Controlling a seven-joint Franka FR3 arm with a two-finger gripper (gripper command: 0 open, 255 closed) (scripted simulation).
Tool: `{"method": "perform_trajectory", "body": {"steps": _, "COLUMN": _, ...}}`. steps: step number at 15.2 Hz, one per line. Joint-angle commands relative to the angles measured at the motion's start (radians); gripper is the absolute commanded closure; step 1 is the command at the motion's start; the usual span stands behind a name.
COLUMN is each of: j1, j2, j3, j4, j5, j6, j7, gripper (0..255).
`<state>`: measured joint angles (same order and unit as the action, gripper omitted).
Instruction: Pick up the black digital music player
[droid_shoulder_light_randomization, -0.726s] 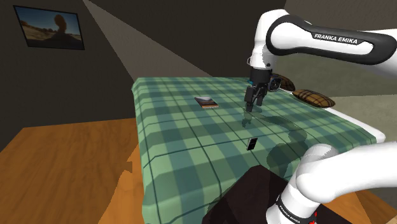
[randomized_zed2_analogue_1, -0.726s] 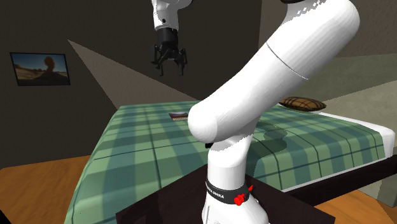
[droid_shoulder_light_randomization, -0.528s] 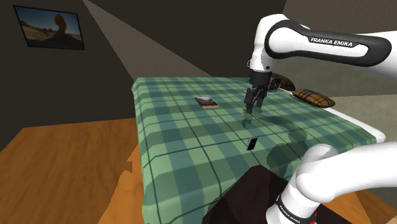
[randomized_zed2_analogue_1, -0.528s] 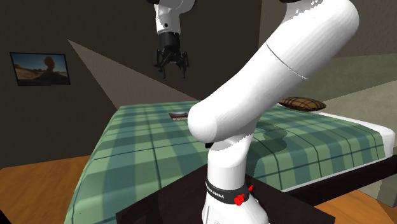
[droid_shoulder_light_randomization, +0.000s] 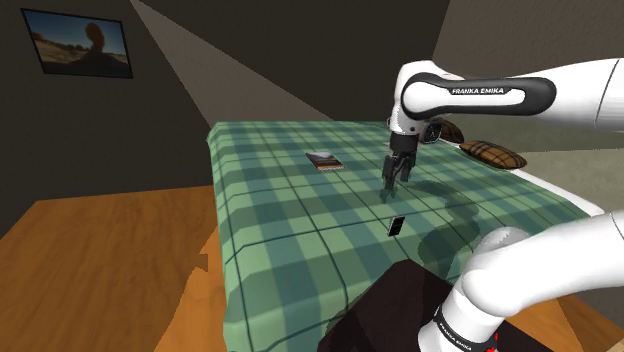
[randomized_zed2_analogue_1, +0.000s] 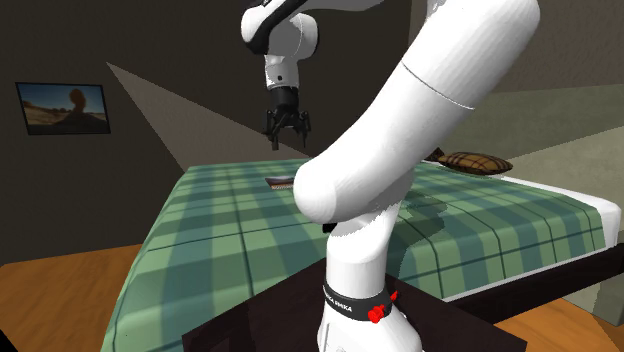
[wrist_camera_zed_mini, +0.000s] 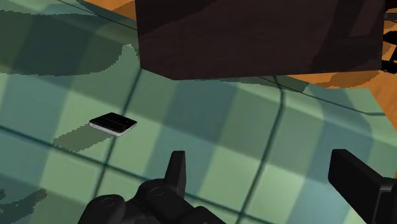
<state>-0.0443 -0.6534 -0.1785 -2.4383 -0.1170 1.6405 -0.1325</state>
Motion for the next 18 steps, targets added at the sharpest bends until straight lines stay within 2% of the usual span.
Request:
{"method": "perform_trajectory", "body": {"steps": 1, "j1": -0.017, "j2": 0.039, "j3": -0.037, "j4": -0.020, "j5": -0.022, "j6": 0.053, "j7": -0.028, "gripper": 0}}
{"method": "perform_trajectory", "body": {"steps": 11, "j1": -0.077, "j2": 0.308, "j3": -0.203, "j4": -0.039, "j5": -0.073, "j6": 0.305, "j7": -0.152, "gripper": 0}}
{"method": "perform_trajectory", "body": {"steps": 18, "j1": -0.107, "j2": 0.563, "j3": -0.304, "j4": 0.018, "j5": -0.029, "j6": 0.469, "j7": -0.269, "gripper": 0}}
